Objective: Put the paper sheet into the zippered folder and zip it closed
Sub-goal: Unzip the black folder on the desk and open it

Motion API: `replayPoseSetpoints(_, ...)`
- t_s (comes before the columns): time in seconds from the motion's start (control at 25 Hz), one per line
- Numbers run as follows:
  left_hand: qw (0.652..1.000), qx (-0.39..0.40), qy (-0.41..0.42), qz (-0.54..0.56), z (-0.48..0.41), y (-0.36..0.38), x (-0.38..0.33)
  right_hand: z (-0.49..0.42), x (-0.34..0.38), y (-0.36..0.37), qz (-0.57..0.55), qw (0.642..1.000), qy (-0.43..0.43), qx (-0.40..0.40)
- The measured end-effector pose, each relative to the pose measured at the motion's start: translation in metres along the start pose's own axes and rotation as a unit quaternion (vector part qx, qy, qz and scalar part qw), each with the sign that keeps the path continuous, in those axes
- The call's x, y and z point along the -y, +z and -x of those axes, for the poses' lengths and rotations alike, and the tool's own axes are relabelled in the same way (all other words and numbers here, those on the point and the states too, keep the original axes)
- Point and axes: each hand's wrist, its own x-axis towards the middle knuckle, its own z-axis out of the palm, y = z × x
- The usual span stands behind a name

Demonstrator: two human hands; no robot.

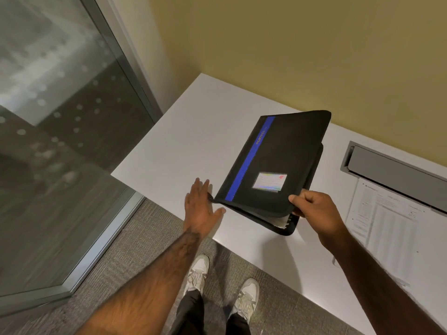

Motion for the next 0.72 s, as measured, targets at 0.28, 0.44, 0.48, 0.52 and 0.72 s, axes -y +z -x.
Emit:
replayPoseSetpoints(0.28,0.950,0.082,0.050,0.296,-0.016,-0.067,-0.068,0.014,0.092,0.051,0.029,0.987,-0.156,0.007)
replayPoseSetpoints(0.44,0.909,0.186,0.068,0.367,-0.062,-0.135,-0.119,-0.001,0.119,0.096,-0.014,0.974,-0.224,0.035)
replayPoseSetpoints(0.48,0.912,0.193,0.082,0.353,-0.074,-0.146,-0.126,-0.006,0.123,0.108,-0.012,0.968,-0.248,0.033)
replayPoseSetpoints(0.52,0.919,0.184,0.087,0.337,-0.084,-0.155,-0.130,-0.010,0.126,0.119,-0.003,0.962,-0.269,0.041)
replayPoseSetpoints(0.72,0.972,0.059,0.098,0.203,-0.124,-0.177,-0.106,-0.033,0.119,0.153,0.113,0.952,-0.281,0.054)
